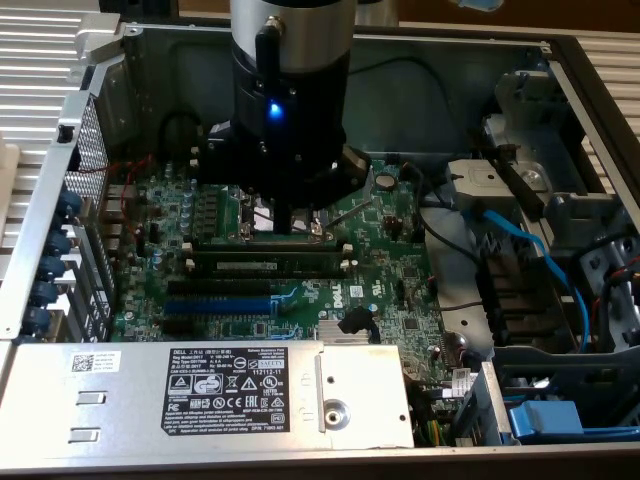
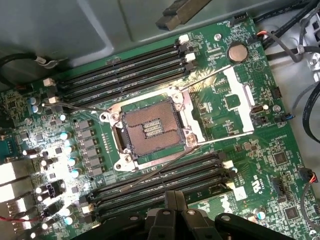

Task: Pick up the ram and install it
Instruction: 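Press down the ram until it locks into place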

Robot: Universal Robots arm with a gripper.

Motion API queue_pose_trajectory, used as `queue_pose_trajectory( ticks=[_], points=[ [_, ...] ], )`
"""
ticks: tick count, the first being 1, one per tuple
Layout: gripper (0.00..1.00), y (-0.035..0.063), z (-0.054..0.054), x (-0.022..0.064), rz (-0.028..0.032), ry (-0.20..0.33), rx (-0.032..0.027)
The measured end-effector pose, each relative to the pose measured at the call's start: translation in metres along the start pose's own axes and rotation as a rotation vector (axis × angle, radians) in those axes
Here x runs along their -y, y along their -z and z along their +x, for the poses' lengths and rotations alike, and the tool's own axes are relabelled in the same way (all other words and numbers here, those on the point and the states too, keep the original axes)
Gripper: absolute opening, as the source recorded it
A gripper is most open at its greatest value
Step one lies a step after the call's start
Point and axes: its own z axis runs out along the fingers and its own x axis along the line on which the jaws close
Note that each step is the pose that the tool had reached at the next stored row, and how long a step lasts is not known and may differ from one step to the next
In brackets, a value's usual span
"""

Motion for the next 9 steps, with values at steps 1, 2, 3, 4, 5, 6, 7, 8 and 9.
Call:
queue_pose_trajectory(
  ticks=[1,2,3,4,5,6,7,8,9],
  points=[
    [0.1,0.0,0.0,0.0,-0.0002,-0.01,0.0005],
    [0.1,0.0,0.0,0.0,-0.0002,-0.021,0.001],
    [0.1,-0.0001,0.0,0.0,-0.0005,-0.031,0.0015],
    [0.1,-0.0001,0.0,0.0,-0.0006,-0.041,0.002],
    [0.1,-0.0001,0.0,0.0,-0.0007,-0.051,0.0025],
    [0.1,-0.0001,0.0,0.0,-0.0008,-0.062,0.003],
    [0.1,-0.0001,0.0,0.0,-0.0009,-0.072,0.0036],
    [0.1,0.0,0.0,0.0,-0.0008,-0.082,0.004],
    [0.1,-0.0001,0.0,0.0,-0.001,-0.092,0.0045]
  ],
)
